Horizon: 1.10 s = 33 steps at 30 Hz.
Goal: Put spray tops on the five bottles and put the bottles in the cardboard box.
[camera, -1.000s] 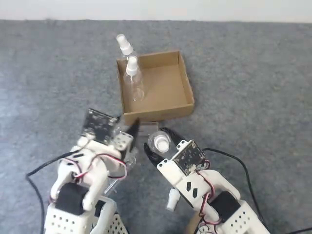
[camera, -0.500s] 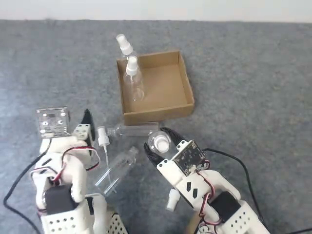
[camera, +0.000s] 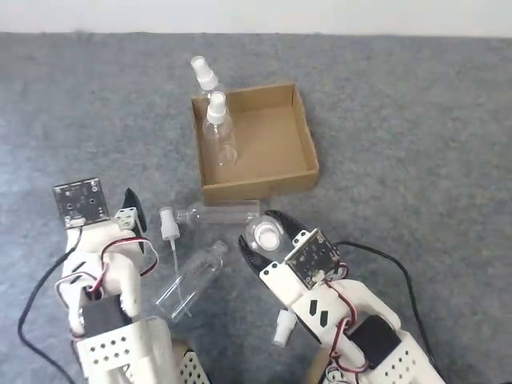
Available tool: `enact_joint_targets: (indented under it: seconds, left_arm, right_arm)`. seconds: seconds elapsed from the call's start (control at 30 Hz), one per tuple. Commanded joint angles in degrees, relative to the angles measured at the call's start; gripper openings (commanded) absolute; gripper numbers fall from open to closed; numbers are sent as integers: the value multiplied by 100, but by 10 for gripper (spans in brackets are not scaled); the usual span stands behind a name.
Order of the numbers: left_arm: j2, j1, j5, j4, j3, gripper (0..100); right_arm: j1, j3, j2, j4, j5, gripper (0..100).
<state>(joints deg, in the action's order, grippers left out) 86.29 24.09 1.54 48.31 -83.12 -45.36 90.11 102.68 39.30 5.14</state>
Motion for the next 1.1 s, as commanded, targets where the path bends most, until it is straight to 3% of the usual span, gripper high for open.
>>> enact_joint_targets:
  seconds: [0.0,0.33,1.07]
  left_arm:
    - [79,44,123,-176,31,152]
    - [79,44,123,-158,22,152]
    - [79,44,88,-167,-22,152]
  right_arm:
    - [-13,-686,92,-66,70,37]
    - [-13,-1530,-330,-101,70,37]
    - [-13,-4255,-6193,-2738,26,37]
